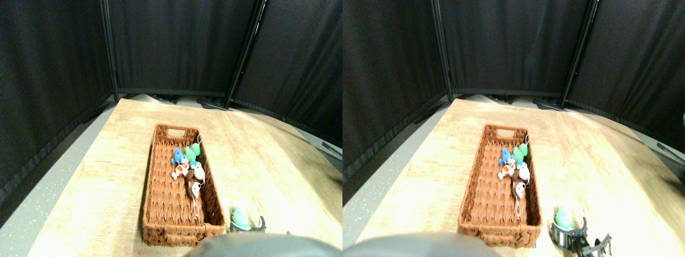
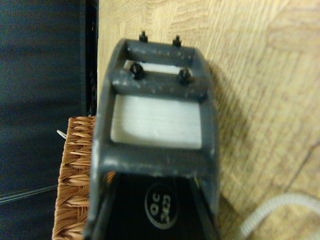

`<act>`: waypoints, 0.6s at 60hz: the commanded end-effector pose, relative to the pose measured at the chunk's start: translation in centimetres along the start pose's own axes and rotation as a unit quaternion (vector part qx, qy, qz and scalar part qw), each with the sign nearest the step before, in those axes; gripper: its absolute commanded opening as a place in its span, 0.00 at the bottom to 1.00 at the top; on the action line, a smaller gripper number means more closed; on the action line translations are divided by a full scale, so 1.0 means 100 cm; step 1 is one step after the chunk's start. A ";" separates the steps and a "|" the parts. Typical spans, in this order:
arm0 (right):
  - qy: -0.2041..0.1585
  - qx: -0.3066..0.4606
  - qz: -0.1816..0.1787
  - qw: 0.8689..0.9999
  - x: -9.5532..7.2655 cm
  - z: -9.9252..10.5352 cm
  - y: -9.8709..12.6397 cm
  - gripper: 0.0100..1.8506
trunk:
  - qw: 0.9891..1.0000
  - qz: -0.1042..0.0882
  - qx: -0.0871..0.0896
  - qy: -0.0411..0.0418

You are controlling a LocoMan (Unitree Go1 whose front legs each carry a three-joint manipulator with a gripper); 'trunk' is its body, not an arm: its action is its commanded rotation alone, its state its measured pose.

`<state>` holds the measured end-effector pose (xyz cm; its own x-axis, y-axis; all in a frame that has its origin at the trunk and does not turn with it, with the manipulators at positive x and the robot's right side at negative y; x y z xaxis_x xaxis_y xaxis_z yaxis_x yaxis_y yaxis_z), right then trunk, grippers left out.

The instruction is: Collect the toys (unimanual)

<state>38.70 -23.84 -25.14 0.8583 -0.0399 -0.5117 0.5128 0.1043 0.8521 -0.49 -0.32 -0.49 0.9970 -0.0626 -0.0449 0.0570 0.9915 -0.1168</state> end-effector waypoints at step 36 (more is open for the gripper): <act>-0.122 -0.107 0.109 0.981 0.006 0.014 0.036 0.03 | 1.000 0.002 -0.005 0.008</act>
<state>39.68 -24.37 -24.61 0.8895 -0.1303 -0.4380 0.4560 0.1888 0.8697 -0.44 -0.25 -0.45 0.9971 -0.0607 -0.0449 0.0551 0.9916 -0.1169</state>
